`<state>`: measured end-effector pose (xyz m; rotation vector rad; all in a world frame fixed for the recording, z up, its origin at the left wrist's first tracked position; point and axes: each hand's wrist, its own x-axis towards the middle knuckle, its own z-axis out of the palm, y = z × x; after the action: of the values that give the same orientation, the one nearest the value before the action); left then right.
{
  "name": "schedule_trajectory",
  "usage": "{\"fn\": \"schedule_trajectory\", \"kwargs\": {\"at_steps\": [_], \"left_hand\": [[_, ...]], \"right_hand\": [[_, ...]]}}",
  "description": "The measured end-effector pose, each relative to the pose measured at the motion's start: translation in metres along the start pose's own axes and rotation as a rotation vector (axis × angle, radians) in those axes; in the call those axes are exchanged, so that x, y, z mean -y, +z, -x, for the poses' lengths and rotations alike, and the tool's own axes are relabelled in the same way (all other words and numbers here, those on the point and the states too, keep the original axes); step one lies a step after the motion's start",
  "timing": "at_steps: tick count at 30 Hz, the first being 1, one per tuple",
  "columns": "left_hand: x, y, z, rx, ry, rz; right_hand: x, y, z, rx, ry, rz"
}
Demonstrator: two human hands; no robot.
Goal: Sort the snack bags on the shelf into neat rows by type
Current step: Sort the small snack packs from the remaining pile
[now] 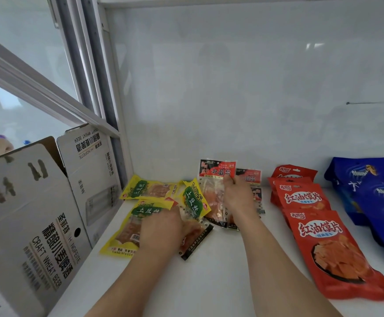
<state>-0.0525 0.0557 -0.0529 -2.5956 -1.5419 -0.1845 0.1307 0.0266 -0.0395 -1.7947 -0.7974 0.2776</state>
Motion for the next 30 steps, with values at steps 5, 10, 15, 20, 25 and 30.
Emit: {"fn": "schedule_trajectory", "kwargs": {"at_steps": [5,10,15,20,25,30], "left_hand": [[-0.004,-0.001,0.012,0.012,-0.089,-0.043],[-0.005,-0.001,0.021,0.064,-0.131,-0.068],[-0.006,-0.005,0.024,0.055,-0.088,0.025],[-0.004,0.001,0.029,0.069,-0.117,0.135],[0.002,-0.009,0.039,0.192,-0.196,0.09],[0.005,-0.009,0.044,0.158,-0.114,0.196]], "right_hand": [[0.0,0.001,0.001,0.002,0.005,0.014],[0.001,0.004,0.002,0.02,-0.002,-0.001],[0.005,0.006,0.005,0.043,0.02,-0.035],[0.01,0.004,0.009,0.061,0.047,-0.072],[0.009,0.004,0.012,0.05,0.047,-0.097],[0.01,0.004,0.019,0.046,0.043,-0.124]]}}
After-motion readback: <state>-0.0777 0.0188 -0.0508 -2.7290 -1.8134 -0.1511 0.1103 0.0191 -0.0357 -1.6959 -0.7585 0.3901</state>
